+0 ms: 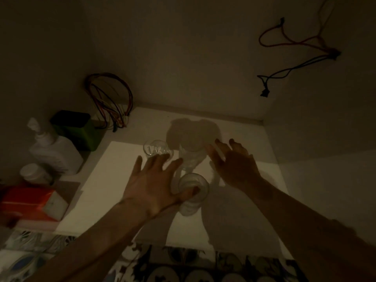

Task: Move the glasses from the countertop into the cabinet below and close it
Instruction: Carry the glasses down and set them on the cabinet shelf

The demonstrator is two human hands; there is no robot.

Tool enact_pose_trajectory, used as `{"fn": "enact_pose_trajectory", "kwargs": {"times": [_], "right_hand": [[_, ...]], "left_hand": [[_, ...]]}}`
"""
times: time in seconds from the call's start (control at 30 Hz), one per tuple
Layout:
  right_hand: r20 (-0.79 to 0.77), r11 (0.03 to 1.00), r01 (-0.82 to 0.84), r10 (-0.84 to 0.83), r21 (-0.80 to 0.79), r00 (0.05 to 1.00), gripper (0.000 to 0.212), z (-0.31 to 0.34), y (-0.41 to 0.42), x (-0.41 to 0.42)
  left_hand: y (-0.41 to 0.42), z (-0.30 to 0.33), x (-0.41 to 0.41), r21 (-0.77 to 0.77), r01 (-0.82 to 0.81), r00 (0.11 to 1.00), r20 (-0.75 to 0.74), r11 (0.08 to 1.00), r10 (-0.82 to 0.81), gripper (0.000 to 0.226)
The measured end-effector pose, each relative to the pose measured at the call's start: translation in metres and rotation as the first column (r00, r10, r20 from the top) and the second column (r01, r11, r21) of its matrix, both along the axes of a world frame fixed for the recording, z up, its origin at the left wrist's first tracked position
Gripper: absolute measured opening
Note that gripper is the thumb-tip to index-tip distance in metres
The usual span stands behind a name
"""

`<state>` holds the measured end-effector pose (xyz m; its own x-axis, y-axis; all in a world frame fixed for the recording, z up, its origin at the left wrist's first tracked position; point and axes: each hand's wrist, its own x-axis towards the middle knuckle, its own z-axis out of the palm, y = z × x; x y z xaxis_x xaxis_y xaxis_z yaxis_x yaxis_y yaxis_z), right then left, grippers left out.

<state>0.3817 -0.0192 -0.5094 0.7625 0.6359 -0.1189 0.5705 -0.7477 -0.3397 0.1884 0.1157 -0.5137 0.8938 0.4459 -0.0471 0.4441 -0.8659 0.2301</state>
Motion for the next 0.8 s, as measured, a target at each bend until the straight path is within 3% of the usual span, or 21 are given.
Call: {"fn": "enact_pose_trajectory", "kwargs": {"times": [0.07,0.27,0.5,0.57,0.7,0.8], "right_hand": [[0.029,0.995,0.029,-0.026,-0.099,0.999,0.1,0.008,-0.012,-0.015],[-0.091,0.973,0.057,-0.08,-0.226,0.993,0.1,0.075,-0.045,-0.066],[-0.241,0.952,-0.001,-0.076,-0.305,0.968,0.091,0.191,-0.089,-0.131],[-0.302,0.941,0.001,-0.11,-0.339,0.947,0.098,0.233,-0.101,-0.149],[-0.323,0.923,-0.002,-0.133,-0.385,0.937,0.114,0.319,-0.123,-0.188],[-0.283,0.927,0.022,-0.136,-0.373,0.949,0.107,0.372,-0.141,-0.21]], "left_hand": [[0.002,0.006,-0.006,-0.03,-0.061,0.998,-0.032,0.998,0.06,0.102],[-0.013,0.06,-0.023,-0.044,-0.098,0.975,-0.203,0.994,0.088,0.108],[-0.052,0.162,-0.079,-0.161,-0.138,0.928,-0.366,0.977,0.07,0.105],[-0.068,0.201,-0.094,-0.18,-0.142,0.903,-0.426,0.973,0.053,0.103],[-0.102,0.283,-0.121,-0.195,-0.106,0.899,-0.437,0.975,0.01,0.1],[-0.121,0.334,-0.136,-0.17,-0.08,0.909,-0.416,0.982,0.002,0.096]]}}
